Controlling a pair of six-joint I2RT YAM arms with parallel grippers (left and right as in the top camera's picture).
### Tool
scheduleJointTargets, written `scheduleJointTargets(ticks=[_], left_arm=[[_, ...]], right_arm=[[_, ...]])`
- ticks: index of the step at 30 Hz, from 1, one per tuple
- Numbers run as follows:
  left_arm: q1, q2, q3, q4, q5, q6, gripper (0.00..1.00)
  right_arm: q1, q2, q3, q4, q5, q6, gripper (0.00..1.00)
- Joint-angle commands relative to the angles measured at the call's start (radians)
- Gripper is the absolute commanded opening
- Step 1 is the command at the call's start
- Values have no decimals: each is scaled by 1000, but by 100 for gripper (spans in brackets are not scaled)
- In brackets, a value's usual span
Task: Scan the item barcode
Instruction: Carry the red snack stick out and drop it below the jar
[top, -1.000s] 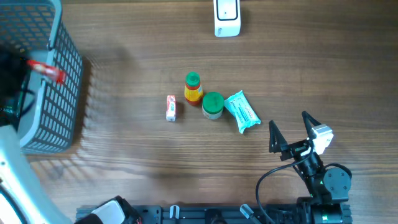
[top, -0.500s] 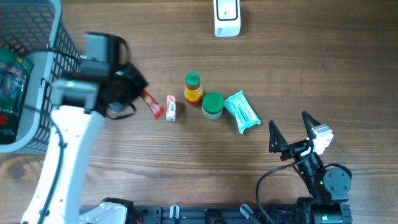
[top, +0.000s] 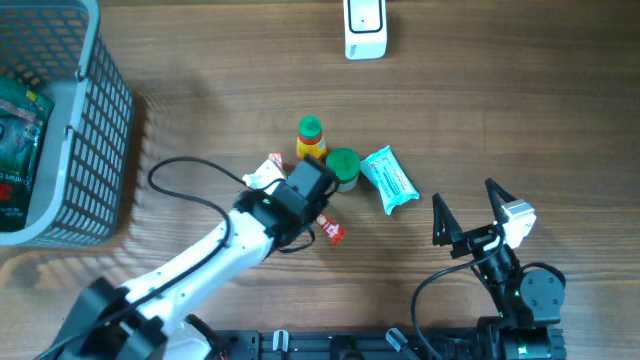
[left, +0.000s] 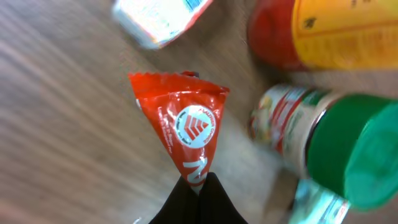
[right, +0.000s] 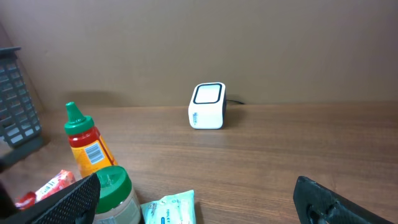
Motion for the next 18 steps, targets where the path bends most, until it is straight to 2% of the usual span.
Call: scheduleJointTargets(ticks=[1, 2, 3, 4, 5, 6, 13, 15, 17, 18], left_arm=[[-22, 120, -8, 133, -97, -97, 4], [-22, 147, -8, 150, -97, -97, 4], [-21, 177, -8, 160, -96, -97, 10], [-21, 198, -8, 160, -95, -102, 32], [-22, 216, -8, 160, -80, -119, 60], [-21, 216, -8, 160, -66, -123, 66], [-22, 85, -6, 121, -67, -97, 83], [-22, 32, -6, 120, -77, -46, 95], [-21, -23, -6, 112, -93, -23, 95], [-21, -68, -6, 110, -118, 26, 94]], right_arm=[[3, 0, -1, 3, 5, -10, 100], [3, 0, -1, 3, 5, -9, 100], [3, 0, -1, 3, 5, -9, 100], [3, 0, -1, 3, 5, -10, 100], [3, 0, -1, 3, 5, -9, 99], [3, 0, -1, 3, 5, -10, 100], [3, 0, -1, 3, 5, -9, 100], [3, 0, -1, 3, 5, -10, 100], [3, 0, -1, 3, 5, -10, 100], [3, 0, -1, 3, 5, -10, 100]])
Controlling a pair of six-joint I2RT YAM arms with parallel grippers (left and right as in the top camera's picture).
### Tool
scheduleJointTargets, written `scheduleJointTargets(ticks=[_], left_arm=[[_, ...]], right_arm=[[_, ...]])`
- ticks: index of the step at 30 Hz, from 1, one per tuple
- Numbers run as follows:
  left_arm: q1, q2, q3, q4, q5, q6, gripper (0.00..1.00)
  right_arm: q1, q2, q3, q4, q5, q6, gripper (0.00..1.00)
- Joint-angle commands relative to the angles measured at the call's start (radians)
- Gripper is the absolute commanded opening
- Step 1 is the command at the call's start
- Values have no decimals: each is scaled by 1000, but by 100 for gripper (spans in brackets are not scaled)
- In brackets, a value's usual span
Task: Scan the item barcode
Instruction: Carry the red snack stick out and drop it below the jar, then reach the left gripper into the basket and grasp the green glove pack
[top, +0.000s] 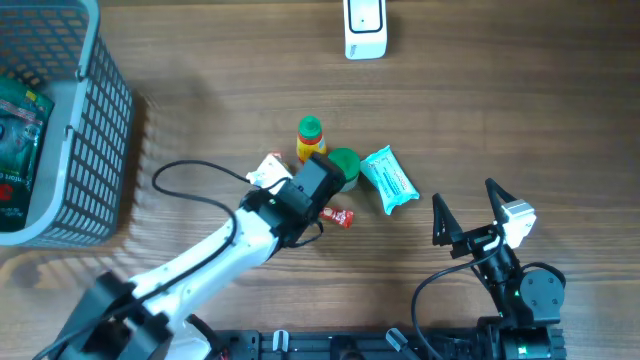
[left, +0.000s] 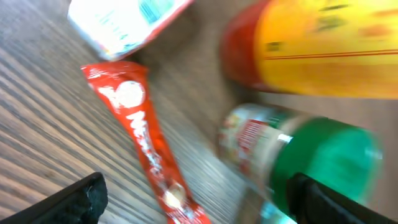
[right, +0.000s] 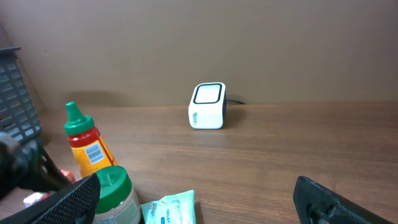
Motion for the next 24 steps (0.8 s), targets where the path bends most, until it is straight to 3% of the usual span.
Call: scheduleJointTargets(ticks=[1, 5, 7, 11, 17, 24], left_arm=[[-2, -124, -2, -9, -79, 130, 94], [44, -297, 41, -37, -195, 390, 99], [100, -363, 98, -97, -227, 458, 100], [325, -451, 298, -160, -256, 640, 100], [678, -422, 575, -176, -256, 841, 99], [1088, -268, 789, -212, -193, 922, 100]], right_arm=[[3, 0, -1, 3, 5, -10, 100], [3, 0, -1, 3, 5, -10, 100], [3, 0, -1, 3, 5, -9, 100], [3, 0, -1, 3, 5, -9, 100], [3, 0, -1, 3, 5, -9, 100], [3, 0, -1, 3, 5, -9, 100]])
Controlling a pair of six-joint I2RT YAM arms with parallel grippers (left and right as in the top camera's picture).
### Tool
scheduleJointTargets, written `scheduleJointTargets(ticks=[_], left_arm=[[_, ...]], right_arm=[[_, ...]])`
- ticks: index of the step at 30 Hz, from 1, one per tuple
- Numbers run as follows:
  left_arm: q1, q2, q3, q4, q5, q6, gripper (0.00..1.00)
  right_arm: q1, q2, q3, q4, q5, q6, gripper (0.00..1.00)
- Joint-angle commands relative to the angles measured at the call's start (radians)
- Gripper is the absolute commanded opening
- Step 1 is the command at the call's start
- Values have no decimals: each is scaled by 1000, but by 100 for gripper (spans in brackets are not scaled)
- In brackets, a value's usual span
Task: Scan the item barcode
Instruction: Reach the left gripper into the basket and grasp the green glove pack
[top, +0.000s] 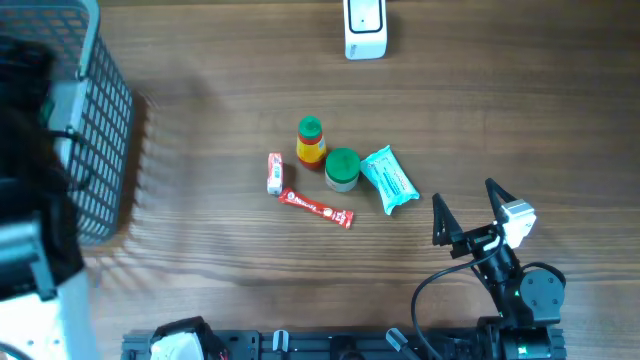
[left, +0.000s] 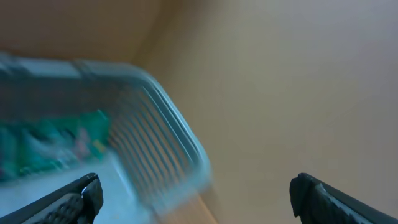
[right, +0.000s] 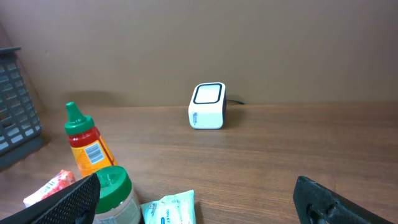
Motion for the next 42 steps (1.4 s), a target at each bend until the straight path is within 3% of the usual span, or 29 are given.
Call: scheduleJointTargets(ticks=[1, 6, 8, 11, 15, 26, 36, 42], left_arm=[[178, 120, 71, -1, 73, 129, 100], [309, 327, 76, 161, 127, 519, 100], [316, 410, 76, 177, 127, 721, 100], [316, 512, 76, 148, 127, 919, 100], [322, 640, 76, 71, 127, 1019, 100], [429, 793, 76, 64, 201, 1085, 100], [506, 858, 76, 57, 298, 1449, 100], [512, 913, 76, 58, 298, 1475, 100]], right_arm=[[3, 0, -1, 3, 5, -10, 100], [3, 0, -1, 3, 5, -9, 100], [3, 0, -1, 3, 5, -9, 100], [3, 0, -1, 3, 5, -10, 100], [3, 0, -1, 3, 5, -9, 100], [3, 0, -1, 3, 5, -9, 100], [3, 0, -1, 3, 5, -9, 100], [3, 0, -1, 3, 5, -9, 100]])
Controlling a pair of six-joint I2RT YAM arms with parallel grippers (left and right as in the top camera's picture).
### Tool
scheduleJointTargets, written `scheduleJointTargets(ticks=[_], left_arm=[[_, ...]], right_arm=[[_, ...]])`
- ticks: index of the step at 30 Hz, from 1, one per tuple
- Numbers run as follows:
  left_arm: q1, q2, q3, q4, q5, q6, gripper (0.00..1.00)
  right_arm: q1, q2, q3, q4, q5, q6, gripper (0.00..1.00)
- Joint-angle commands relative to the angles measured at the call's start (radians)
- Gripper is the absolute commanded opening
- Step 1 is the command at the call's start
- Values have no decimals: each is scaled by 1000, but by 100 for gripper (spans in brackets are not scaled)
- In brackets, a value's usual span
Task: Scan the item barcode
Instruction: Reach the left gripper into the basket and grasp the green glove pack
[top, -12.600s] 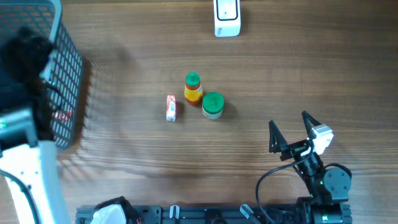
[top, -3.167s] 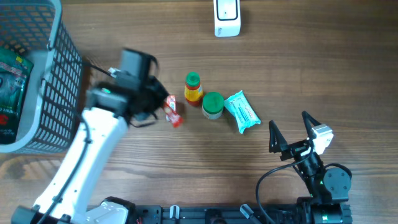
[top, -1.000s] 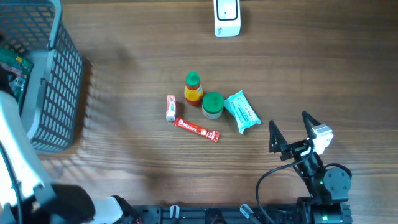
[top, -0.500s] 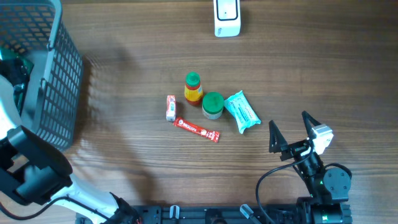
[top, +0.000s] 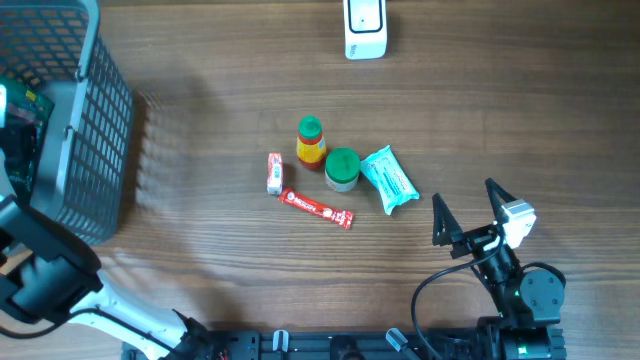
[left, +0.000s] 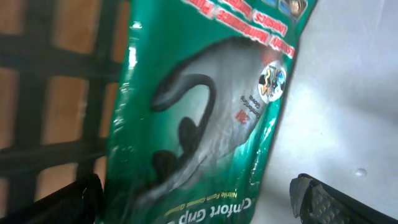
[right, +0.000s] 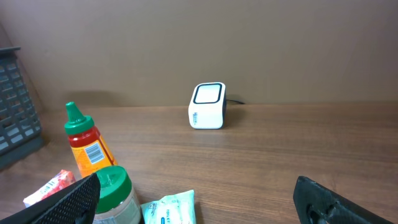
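A green glove packet (left: 199, 112) lies inside the grey mesh basket (top: 100, 130). My left gripper (left: 199, 199) hangs open close over it, one finger on each side, nothing held. The left arm (top: 40, 285) comes in from the lower left. The white scanner (top: 365, 28) stands at the table's far edge. My right gripper (top: 467, 210) rests open at the lower right, facing the scanner (right: 207, 106).
Mid-table stand a sauce bottle (top: 311, 140) and a green-lidded jar (top: 343, 168). A wipes packet (top: 388, 180), a red stick sachet (top: 316, 208) and a small white-and-red packet (top: 274, 172) lie beside them. The basket walls surround the left gripper.
The left wrist view was blurred, with the basket seen from outside. Now the left gripper is down inside the basket, open, close over the green packet. The right arm has not moved.
My left gripper was shut on the red sachet beside the jar. Then it stood open with the sachet lying on the table. Then the arm was at the far left by the basket, and now the gripper is inside it over the green packet.
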Motion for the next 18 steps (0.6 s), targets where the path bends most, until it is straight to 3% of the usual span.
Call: scheduleJointTargets(ticks=[1, 4, 7, 9, 11, 18], left_arm=[[11, 47, 10, 3, 13, 56, 100], [18, 61, 10, 3, 13, 56, 100], [20, 63, 9, -4, 14, 56, 91], [20, 63, 9, -16, 35, 56, 91], [20, 63, 9, -51, 118, 55, 100], [18, 76, 8, -167, 378, 21, 100]], right_arm=[[3, 0, -1, 3, 5, -9, 100], [3, 0, -1, 3, 5, -10, 100], [3, 0, -1, 3, 5, -10, 100], [3, 0, -1, 3, 5, -10, 100], [3, 0, -1, 3, 5, -10, 100], [3, 0, -1, 3, 5, -10, 100]])
